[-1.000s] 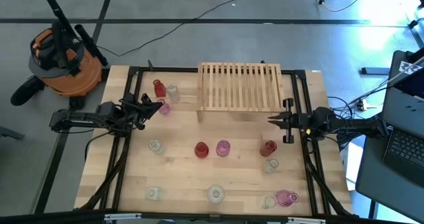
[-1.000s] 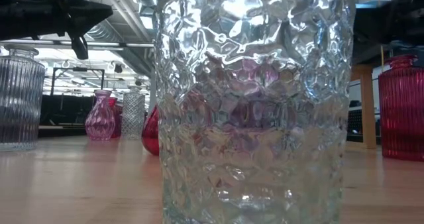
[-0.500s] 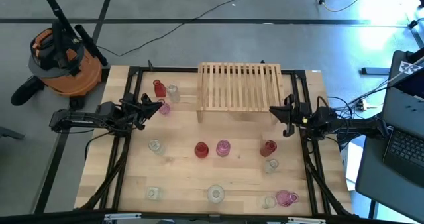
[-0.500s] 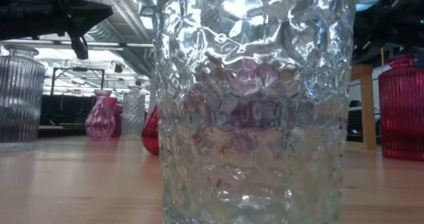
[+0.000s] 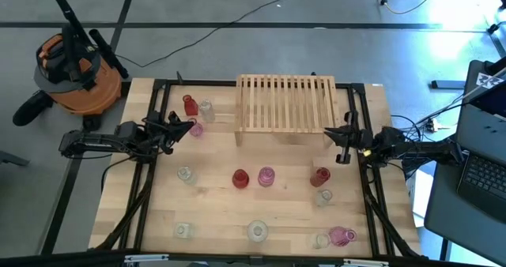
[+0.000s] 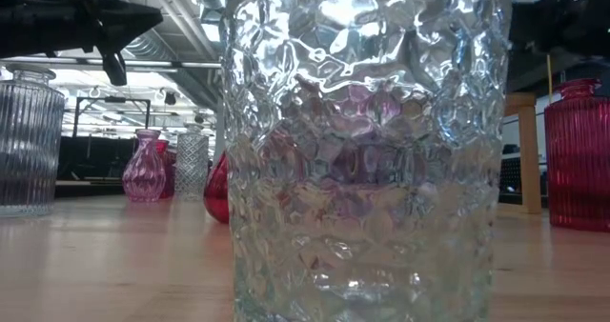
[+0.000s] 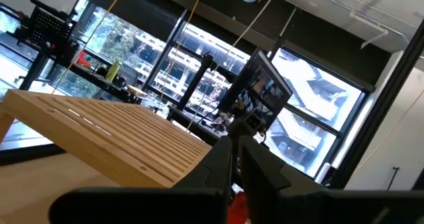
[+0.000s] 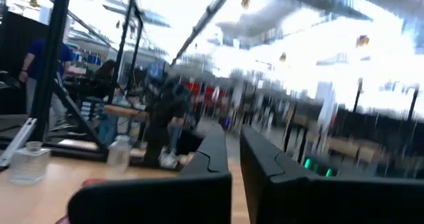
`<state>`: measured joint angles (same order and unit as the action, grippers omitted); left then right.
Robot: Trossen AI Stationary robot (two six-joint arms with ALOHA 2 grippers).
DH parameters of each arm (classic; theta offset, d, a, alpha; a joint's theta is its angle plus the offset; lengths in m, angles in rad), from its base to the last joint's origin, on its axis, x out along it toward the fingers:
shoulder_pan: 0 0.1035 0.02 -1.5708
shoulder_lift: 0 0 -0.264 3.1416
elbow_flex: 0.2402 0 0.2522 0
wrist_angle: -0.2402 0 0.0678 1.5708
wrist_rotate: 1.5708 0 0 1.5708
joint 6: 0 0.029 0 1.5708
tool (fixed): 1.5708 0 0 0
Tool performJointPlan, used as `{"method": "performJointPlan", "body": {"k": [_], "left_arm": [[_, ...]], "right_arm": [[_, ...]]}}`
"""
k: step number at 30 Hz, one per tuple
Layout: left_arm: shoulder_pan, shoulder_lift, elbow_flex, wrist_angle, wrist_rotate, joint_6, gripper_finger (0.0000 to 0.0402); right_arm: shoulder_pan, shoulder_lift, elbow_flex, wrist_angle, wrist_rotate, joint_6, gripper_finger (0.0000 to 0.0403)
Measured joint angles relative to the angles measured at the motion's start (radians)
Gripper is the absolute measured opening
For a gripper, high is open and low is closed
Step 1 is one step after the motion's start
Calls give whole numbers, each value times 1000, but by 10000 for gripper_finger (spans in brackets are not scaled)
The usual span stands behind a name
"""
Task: Sort vases onto shelf
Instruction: Put the top right red vase on the shelf
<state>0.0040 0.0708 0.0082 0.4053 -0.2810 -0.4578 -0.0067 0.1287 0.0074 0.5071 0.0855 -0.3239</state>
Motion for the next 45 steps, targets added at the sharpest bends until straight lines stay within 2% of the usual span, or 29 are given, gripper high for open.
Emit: {"method": "performJointPlan", "body": {"k": [3,6,8,18,23,31,39,45], "left_arm": [[0,0,0,0,-5,17,24],[0,0,0,0,-10,24,24],[0,0,0,0,-17,25,24],[0,0,0,0,-21,26,24],[0,0,0,0,-21,43,24],[0,0,0,0,-14,43,24],[0,0,0,0,-8,43,24],[0,0,0,2,13,43,24]], "right_arm": [[0,0,3,83,-73,-123,1],[0,0,35,66,-151,-225,12],[1,12,61,49,-158,-255,31],[1,208,171,48,-164,-337,206],[1,362,304,29,-170,-370,259],[1,635,579,-241,-181,-496,270],[0,871,745,-247,-155,-563,271],[0,985,811,-248,-115,-627,271]]}}
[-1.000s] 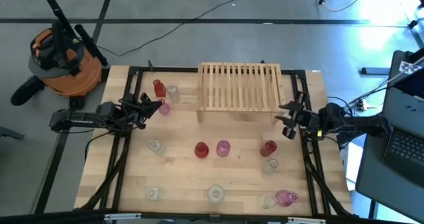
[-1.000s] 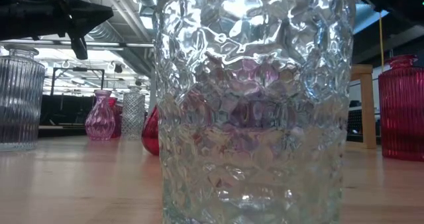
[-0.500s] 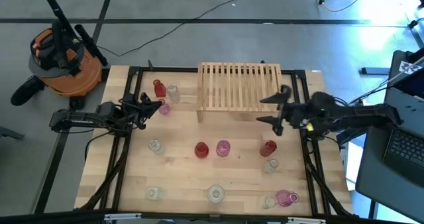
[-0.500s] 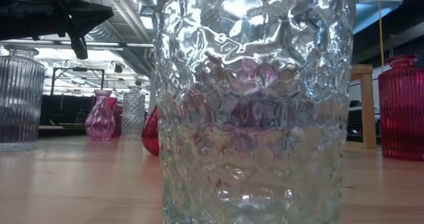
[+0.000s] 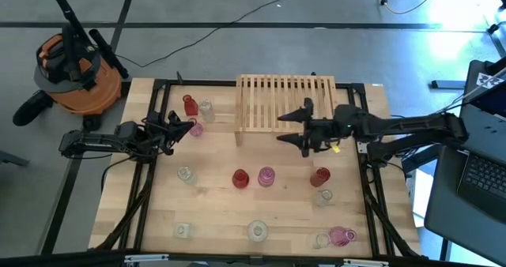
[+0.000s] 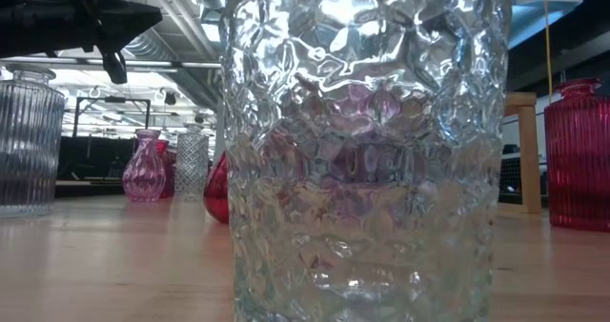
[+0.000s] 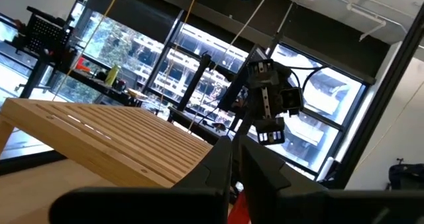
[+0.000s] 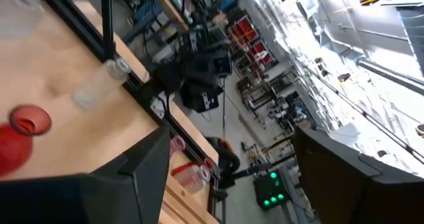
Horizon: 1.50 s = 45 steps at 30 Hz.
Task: Sort vases onto shelf
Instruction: Put the top right red vase on the shelf
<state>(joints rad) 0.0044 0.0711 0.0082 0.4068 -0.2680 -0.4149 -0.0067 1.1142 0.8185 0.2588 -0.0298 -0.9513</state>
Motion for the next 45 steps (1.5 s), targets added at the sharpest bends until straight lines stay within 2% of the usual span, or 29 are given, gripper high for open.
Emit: {"method": "performJointPlan", "body": {"k": [7,17,19,23,26,29,31,39,42,45], "left_arm": [[0,0,0,0,-1,1,24],[0,0,0,2,-1,23,24],[0,0,8,1,44,97,24],[-1,5,69,-35,209,280,24],[0,40,155,-118,154,388,24],[1,129,257,-182,89,499,29],[10,231,327,-187,78,554,37],[70,705,689,-265,131,728,83],[106,808,830,-349,123,772,94],[152,858,944,-409,137,758,99]], "right_arm": [[0,61,15,0,30,-26,271],[0,58,15,47,75,-25,271],[0,58,15,49,77,-25,271],[0,58,15,68,94,-12,271],[0,59,15,110,99,45,271],[-12,63,16,159,75,57,271],[-29,64,16,172,45,67,271],[-155,64,36,212,12,146,271],[-192,65,80,200,-27,163,271],[-219,65,161,153,-78,175,271]]}}
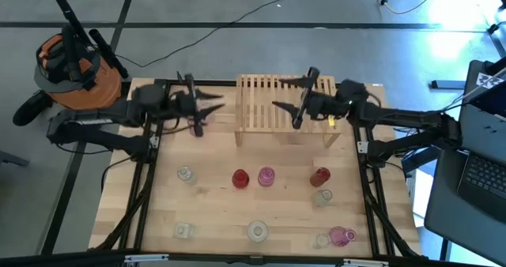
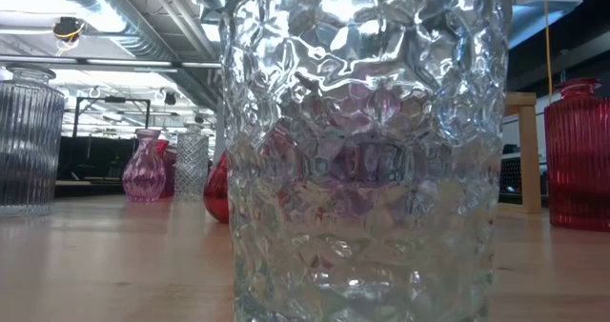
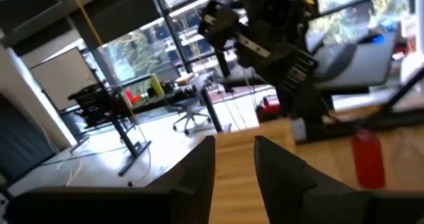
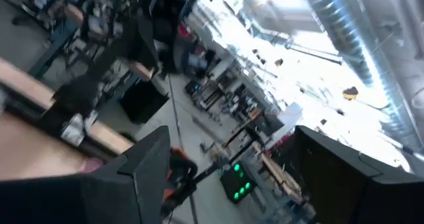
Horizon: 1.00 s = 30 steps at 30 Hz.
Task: Sort vases onto shelf
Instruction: Put the top right red vase on the shelf
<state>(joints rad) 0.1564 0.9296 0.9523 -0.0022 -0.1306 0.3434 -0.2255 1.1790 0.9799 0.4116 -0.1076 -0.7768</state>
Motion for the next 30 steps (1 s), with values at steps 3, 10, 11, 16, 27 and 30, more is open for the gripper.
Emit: {"method": "performJointPlan", "body": {"k": [3,10,11,16,27,30], "left_arm": [[44,30,100,-15,82,-63,99],[140,88,290,-40,345,-312,99],[149,94,314,-46,367,-352,99],[162,111,391,-77,380,-443,99],[151,110,392,-74,370,-447,99],[151,116,392,-73,368,-447,99]], "right_arm": [[-10,8,107,-80,-63,32,271],[-11,82,415,-266,-115,184,271],[-11,96,458,-295,-114,214,271],[-11,145,619,-380,-85,335,269],[-11,161,681,-395,-68,401,76],[-11,165,681,-394,-78,352,14]]}}
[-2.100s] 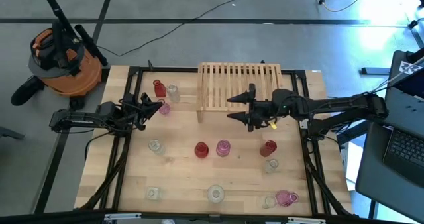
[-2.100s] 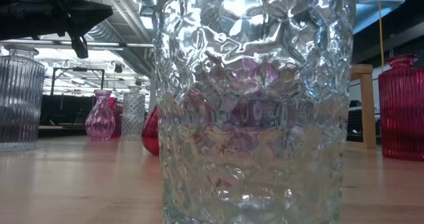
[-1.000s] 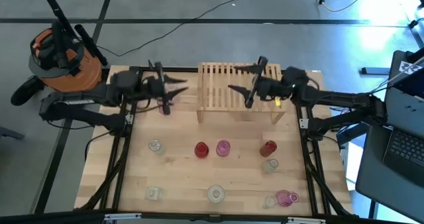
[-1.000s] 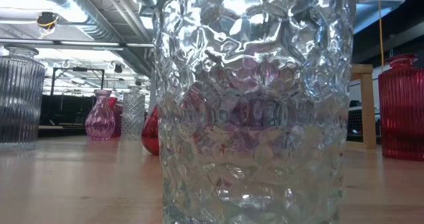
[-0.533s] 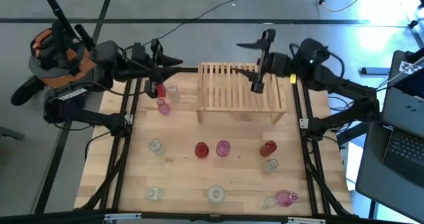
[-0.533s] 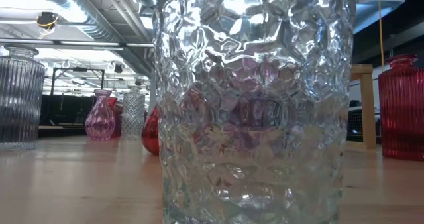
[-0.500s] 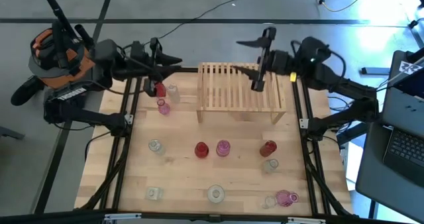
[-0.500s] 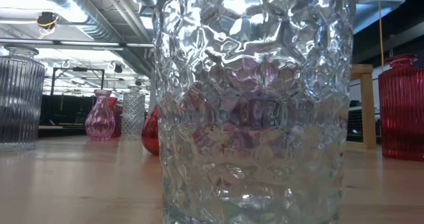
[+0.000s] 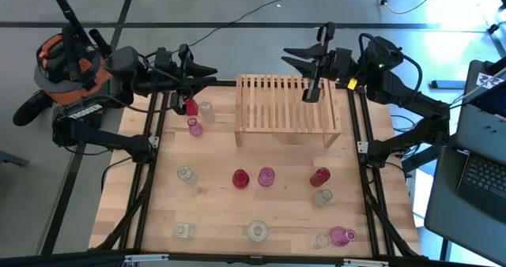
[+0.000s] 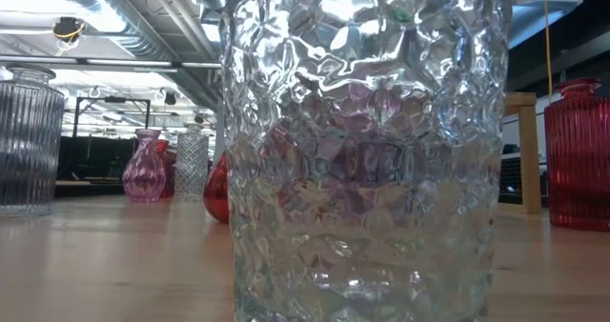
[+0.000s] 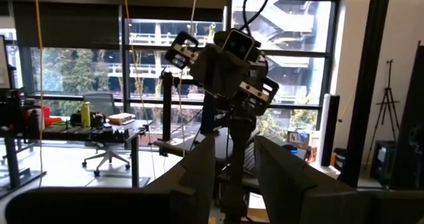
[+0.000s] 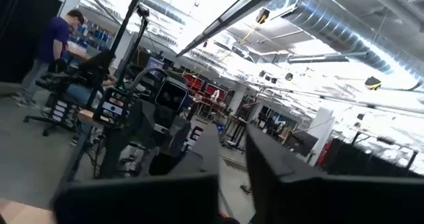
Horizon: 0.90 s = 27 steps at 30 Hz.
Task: Sort vases onto shelf
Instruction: Put the top right red vase on the shelf
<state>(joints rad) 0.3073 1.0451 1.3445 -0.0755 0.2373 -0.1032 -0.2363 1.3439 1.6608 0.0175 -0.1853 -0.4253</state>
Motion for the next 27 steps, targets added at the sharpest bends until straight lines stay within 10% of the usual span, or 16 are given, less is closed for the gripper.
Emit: {"method": "performJointPlan", "body": {"k": [10,19,27], "left_arm": [[0,0,0,0,-14,-1,99],[0,0,0,-18,-72,-118,99],[0,0,0,-30,-64,-131,99]], "right_arm": [[0,1,0,55,38,67,25],[0,20,1,71,193,553,24],[0,31,0,90,114,559,24]]}}
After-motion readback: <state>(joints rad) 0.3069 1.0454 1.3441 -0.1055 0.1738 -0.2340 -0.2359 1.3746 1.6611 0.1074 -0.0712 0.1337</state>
